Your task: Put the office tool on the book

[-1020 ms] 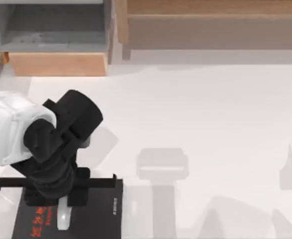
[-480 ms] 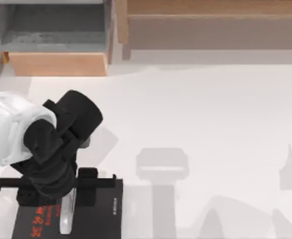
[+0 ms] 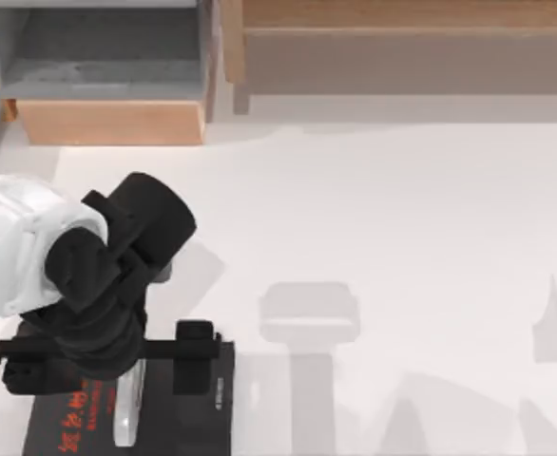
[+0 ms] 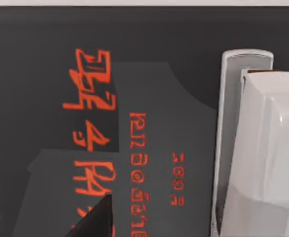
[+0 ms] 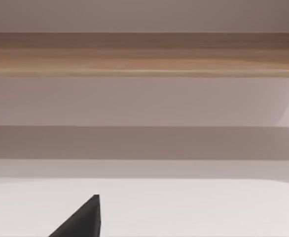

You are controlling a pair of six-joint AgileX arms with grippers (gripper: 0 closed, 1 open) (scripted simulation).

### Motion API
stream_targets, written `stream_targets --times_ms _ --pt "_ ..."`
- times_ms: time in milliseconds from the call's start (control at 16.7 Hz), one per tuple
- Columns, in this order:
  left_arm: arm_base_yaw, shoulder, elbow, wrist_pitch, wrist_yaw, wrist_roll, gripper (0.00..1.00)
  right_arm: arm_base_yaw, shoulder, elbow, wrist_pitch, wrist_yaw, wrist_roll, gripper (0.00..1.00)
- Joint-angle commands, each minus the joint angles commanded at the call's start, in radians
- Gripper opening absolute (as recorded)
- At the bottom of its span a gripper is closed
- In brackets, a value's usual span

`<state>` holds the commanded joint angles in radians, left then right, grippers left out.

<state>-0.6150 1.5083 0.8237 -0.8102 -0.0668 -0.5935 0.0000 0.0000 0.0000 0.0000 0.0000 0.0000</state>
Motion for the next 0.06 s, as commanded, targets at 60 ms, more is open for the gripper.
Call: stream_targets --times_ms 60 --pt "0.0 0.0 0.0 0.0 0.0 0.0 1.0 0.0 0.0 0.0 0.0 0.0 0.0 1.0"
